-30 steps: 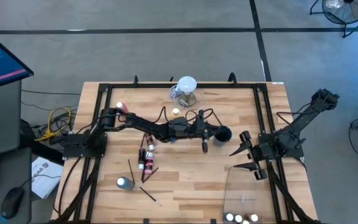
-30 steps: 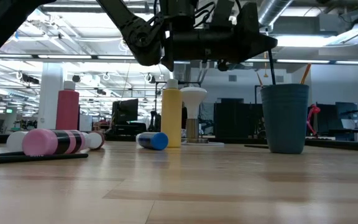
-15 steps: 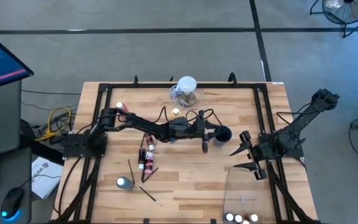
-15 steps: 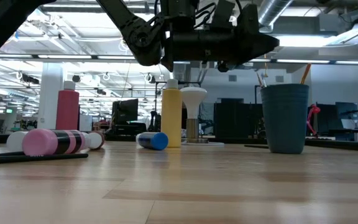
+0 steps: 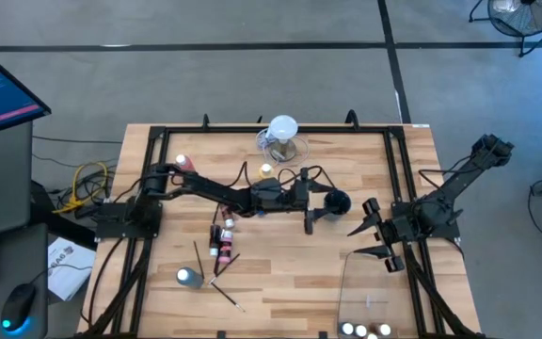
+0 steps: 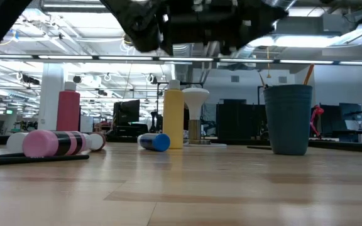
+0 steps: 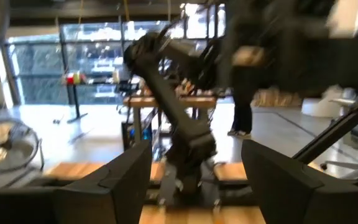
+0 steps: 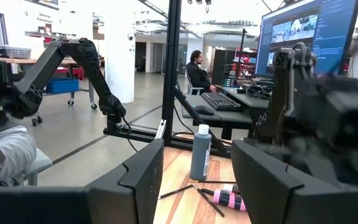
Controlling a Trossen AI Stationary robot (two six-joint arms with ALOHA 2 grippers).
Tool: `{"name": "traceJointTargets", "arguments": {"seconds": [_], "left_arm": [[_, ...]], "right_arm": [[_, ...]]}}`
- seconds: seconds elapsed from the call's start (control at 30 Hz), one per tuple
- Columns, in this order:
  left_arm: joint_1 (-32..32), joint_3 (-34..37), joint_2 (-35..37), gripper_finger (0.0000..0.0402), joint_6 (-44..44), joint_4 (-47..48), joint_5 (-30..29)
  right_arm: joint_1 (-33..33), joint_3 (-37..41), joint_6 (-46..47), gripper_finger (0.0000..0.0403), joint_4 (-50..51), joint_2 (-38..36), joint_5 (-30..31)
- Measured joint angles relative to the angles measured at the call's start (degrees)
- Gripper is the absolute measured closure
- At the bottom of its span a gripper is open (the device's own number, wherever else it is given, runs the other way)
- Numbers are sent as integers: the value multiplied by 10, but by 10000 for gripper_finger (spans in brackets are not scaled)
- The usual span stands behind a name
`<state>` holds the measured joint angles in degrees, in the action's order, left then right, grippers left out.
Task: Pick & Place Paint Supplies
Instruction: Put the small blue paint bottle into the transparent bin
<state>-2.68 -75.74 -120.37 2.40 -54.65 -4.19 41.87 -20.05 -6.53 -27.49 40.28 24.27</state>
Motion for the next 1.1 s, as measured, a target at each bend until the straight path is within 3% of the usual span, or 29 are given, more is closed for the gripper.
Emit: {"name": "traceJointTargets", "arguments": {"seconds": [0.2,0.43,0.73,0.93,1.1], "left_arm": [[-41,40,92,175,19,51,0],[-104,151,256,192,-12,201,0],[-158,333,463,199,-76,204,-38],[-164,400,516,198,-109,181,-66],[-164,410,519,197,-135,176,-69]], "right_arm": [[-1,0,1,218,-9,0,0],[-26,0,1,220,-54,10,2],[-114,0,9,222,-145,70,0],[-173,-8,19,218,-189,119,-9],[-213,-45,40,221,-173,159,-76]]}}
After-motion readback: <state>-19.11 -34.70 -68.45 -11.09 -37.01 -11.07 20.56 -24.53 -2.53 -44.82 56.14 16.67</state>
